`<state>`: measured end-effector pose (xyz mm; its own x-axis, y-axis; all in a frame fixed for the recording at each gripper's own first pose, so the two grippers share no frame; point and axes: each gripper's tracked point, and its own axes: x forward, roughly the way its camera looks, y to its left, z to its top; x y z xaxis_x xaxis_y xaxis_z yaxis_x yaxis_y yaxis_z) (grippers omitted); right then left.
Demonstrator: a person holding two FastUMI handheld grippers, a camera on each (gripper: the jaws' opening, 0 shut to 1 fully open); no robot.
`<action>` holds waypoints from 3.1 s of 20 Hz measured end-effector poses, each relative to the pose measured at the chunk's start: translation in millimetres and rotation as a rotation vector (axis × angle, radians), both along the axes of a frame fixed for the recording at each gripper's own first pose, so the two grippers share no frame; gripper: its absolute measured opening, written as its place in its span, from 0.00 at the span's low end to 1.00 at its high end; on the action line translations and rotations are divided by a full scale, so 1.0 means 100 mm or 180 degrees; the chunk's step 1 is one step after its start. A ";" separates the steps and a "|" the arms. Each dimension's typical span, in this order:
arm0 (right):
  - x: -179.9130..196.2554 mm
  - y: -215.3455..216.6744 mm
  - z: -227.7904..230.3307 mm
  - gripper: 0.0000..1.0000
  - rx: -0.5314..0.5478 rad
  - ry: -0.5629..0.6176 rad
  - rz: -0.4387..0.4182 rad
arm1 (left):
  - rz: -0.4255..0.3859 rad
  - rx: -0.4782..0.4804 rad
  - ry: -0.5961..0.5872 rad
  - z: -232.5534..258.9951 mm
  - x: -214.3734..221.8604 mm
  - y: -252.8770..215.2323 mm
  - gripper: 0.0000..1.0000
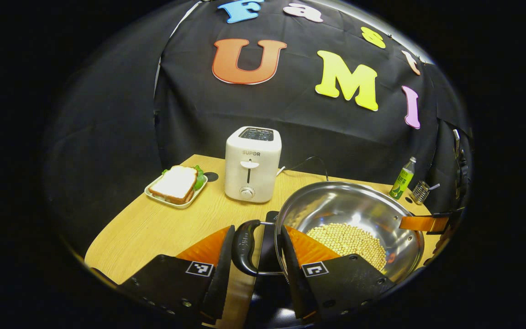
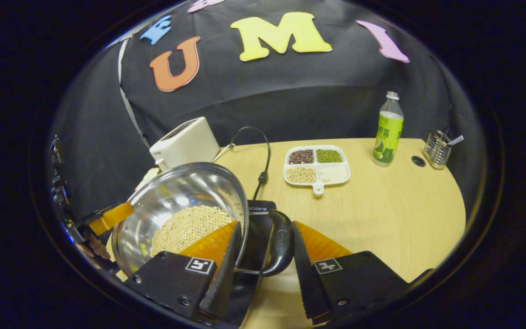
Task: First push the handle of the pot to place it horizontally, then grasp the pot with both hands and set it on the induction cooktop.
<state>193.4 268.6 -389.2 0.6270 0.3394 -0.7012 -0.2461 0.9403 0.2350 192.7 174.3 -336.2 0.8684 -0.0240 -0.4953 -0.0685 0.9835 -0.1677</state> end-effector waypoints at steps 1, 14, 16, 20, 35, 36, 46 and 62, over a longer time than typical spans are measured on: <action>0.01 0.01 0.01 0.66 0.0045 -0.0034 -0.0018 | -0.0014 -0.0018 0.0000 0.00 0.00 0.00 0.65; -0.11 -0.30 0.57 0.95 0.0458 -0.0811 -0.0066 | 0.0275 0.0045 -0.0206 0.45 -0.20 0.10 0.91; -0.24 -0.38 0.67 0.96 0.0496 -0.0904 -0.0063 | 0.0302 0.0042 -0.0324 0.61 -0.30 0.04 0.93; -0.48 -0.70 0.86 0.96 0.0397 -0.1122 -0.0204 | 0.0312 0.0104 -0.0522 0.88 -0.57 -0.14 0.94; -1.59 -2.16 1.93 0.96 0.0212 -0.1881 -0.0727 | -0.0010 0.0409 -0.1062 1.78 -1.57 -1.24 0.95; -1.67 -2.26 2.00 0.98 0.0184 -0.1895 -0.0761 | -0.0018 0.0410 -0.1099 1.85 -1.61 -1.33 0.95; -2.17 -3.15 2.74 0.96 -0.0151 -0.2148 -0.1179 | -0.0203 0.0506 -0.1381 2.70 -2.00 -1.95 0.95; -2.86 -3.30 3.32 0.96 -0.0225 -0.2667 -0.1282 | -0.0293 0.0385 -0.2038 3.47 -2.69 -2.45 0.95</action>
